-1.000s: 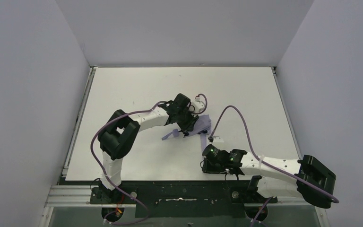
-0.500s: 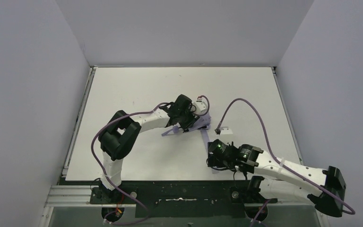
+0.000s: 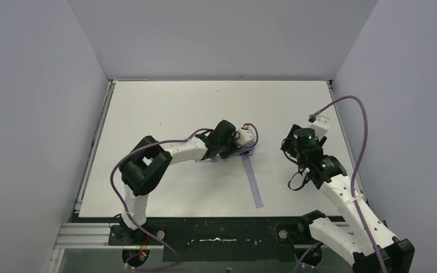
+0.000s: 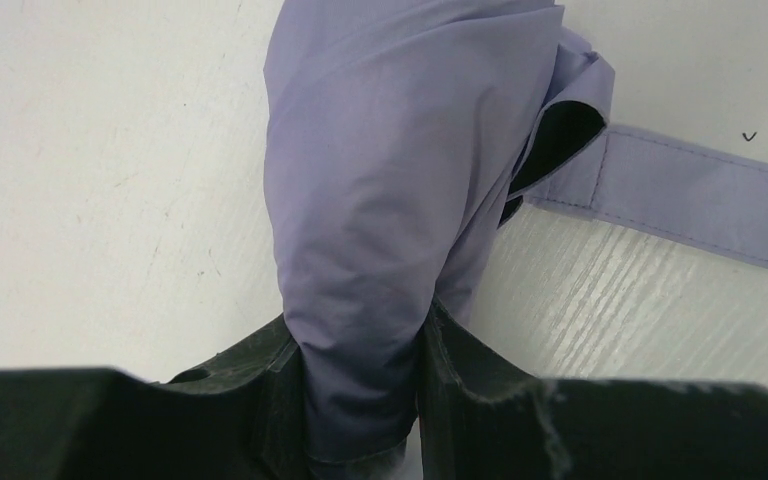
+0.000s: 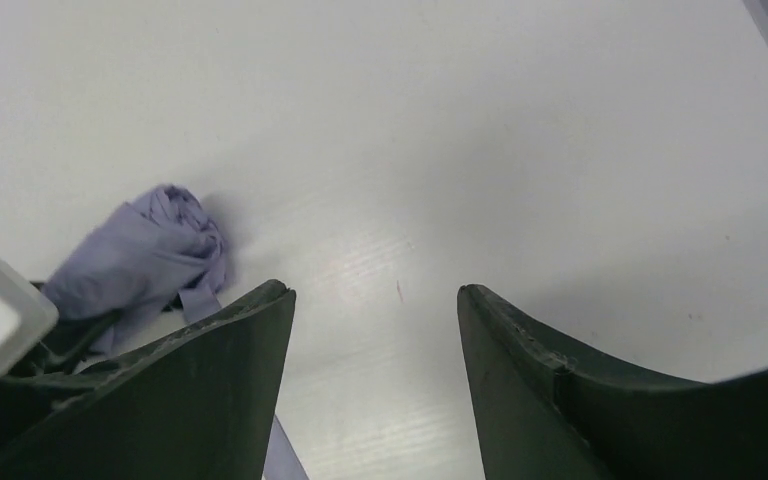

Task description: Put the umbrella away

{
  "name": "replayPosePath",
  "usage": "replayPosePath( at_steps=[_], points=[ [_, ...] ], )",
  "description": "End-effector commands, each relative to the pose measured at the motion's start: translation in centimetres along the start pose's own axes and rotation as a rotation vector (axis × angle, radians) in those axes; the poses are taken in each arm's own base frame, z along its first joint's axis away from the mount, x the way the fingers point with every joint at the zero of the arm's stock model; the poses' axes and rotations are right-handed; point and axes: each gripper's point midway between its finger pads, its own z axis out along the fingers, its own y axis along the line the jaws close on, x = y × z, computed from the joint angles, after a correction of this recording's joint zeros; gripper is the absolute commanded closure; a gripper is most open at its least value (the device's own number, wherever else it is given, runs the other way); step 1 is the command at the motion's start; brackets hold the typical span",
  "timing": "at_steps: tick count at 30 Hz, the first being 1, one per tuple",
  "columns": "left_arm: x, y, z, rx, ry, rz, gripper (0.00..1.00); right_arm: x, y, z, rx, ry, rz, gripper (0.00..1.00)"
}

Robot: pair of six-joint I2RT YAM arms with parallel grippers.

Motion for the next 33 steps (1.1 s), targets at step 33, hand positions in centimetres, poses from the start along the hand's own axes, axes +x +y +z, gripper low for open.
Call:
replayPosePath(
  at_steps=[33],
  points=[
    [5.6, -5.0, 1.1, -0.124, 0.048, 0.544, 1.0, 4.0, 13.5, 8.9, -1.18, 0.377, -1.11, 0.32]
  ],
)
